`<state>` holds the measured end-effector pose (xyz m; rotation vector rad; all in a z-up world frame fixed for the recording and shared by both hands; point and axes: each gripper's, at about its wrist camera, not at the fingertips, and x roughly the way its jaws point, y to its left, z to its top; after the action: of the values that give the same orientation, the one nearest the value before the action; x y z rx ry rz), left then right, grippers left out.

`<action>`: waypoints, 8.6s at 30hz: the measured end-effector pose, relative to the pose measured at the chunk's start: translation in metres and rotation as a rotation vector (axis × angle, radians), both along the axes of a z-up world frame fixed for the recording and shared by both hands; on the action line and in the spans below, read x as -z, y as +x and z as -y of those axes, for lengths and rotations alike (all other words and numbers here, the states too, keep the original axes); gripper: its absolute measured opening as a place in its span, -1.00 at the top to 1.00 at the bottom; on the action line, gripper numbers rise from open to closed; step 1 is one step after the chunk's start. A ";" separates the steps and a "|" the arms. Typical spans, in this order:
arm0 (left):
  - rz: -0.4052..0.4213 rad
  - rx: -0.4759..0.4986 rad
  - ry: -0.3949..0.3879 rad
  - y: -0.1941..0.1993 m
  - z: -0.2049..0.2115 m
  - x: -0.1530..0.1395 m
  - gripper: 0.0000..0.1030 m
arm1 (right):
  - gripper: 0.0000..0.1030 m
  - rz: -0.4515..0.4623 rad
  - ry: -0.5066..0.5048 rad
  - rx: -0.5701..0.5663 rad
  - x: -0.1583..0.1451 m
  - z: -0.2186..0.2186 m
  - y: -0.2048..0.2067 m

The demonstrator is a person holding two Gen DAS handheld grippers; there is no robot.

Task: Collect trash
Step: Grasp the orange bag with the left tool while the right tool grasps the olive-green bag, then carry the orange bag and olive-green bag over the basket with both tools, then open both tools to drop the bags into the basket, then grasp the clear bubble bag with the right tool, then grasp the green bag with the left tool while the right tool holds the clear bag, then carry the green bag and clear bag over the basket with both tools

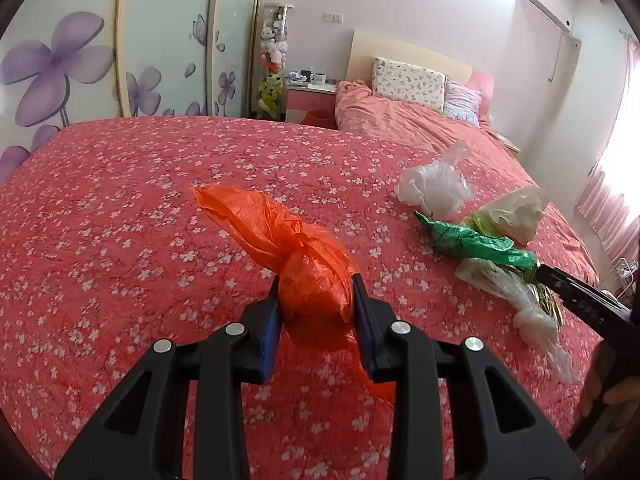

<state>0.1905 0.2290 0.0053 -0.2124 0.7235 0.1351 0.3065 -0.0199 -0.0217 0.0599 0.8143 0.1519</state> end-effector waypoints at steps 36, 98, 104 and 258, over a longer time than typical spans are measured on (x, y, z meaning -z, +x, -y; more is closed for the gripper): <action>0.065 0.226 0.018 -0.014 0.105 -0.039 0.36 | 0.72 0.168 0.046 0.130 -0.057 0.097 -0.118; 0.071 0.911 -0.044 0.003 0.435 -0.012 0.36 | 0.71 0.277 0.060 0.715 -0.028 0.347 -0.184; 0.057 0.903 -0.038 0.006 0.437 -0.009 0.26 | 0.63 0.274 0.089 0.717 -0.024 0.354 -0.183; 0.088 0.677 -0.016 -0.017 0.306 -0.041 0.19 | 0.58 0.230 0.047 0.458 -0.065 0.241 -0.198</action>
<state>0.1733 -0.0769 0.0468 0.0199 0.6750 -0.5217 0.1080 -0.2606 0.0435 0.2660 0.5504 -0.2512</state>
